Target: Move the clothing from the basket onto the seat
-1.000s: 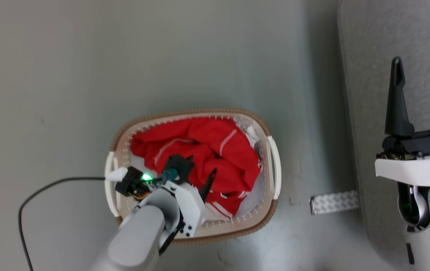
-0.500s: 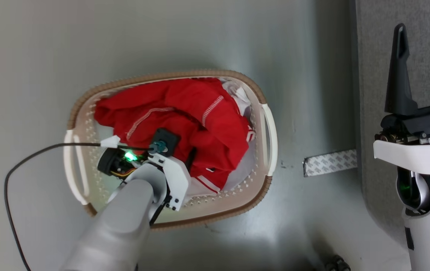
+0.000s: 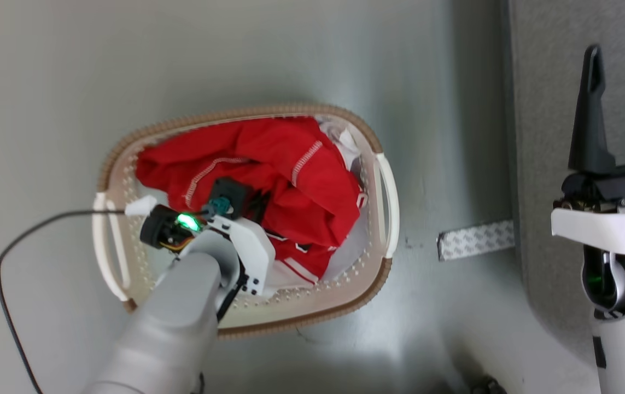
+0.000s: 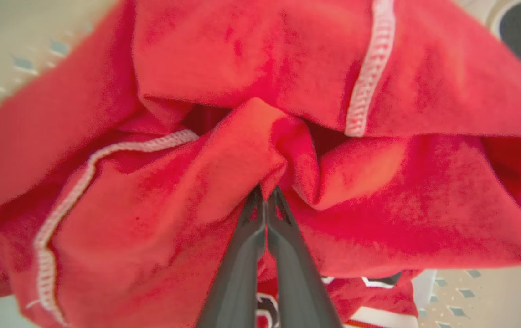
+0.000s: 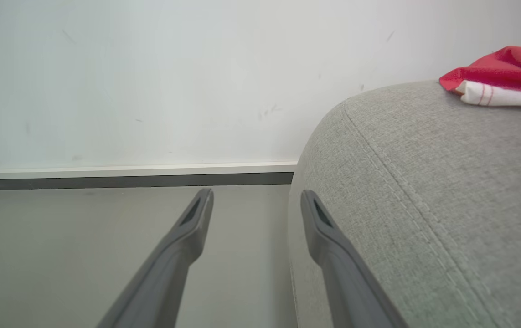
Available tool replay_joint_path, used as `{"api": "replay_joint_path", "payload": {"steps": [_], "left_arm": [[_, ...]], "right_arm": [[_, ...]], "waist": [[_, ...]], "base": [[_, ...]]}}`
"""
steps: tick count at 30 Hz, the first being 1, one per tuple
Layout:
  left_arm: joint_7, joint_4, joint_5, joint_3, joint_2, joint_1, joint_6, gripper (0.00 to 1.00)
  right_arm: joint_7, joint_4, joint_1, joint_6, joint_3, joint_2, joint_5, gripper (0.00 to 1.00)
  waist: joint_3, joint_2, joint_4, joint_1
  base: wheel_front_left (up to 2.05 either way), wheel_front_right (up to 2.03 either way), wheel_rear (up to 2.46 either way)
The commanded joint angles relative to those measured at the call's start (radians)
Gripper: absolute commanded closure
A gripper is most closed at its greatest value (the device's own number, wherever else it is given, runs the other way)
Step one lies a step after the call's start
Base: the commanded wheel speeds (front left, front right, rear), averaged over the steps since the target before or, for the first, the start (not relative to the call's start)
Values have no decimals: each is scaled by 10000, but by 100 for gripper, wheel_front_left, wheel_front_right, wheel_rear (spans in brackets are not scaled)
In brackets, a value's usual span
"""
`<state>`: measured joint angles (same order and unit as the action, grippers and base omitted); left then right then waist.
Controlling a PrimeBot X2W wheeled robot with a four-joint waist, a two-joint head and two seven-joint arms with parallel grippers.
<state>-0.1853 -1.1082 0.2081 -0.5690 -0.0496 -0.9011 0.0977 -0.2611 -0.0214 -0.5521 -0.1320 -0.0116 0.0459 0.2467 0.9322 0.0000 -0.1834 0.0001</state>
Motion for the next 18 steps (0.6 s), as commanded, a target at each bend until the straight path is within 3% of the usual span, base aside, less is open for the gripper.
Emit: {"api": "replay_joint_path", "payload": {"steps": [1, 6, 18], "left_arm": [[-114, 100, 209, -71, -27, 180, 46, 100], [-433, 693, 979, -372, -27, 669, 105, 100], [-766, 2233, 2268, -926, -25, 2431, -452, 100]], "right_arm": [[-27, -80, 170, 26, 56, 51, 43, 0], [-27, -379, 574, 26, 269, 48, 20, 0], [-27, -1143, 2332, 26, 609, 49, -253, 0]], "waist": [[-462, 0, 119, -1], [-1623, 0, 352, -1], [-5030, 0, 1040, -1]], "base": [[0, 0, 0], [0, 0, 0], [0, 0, 0]]}}
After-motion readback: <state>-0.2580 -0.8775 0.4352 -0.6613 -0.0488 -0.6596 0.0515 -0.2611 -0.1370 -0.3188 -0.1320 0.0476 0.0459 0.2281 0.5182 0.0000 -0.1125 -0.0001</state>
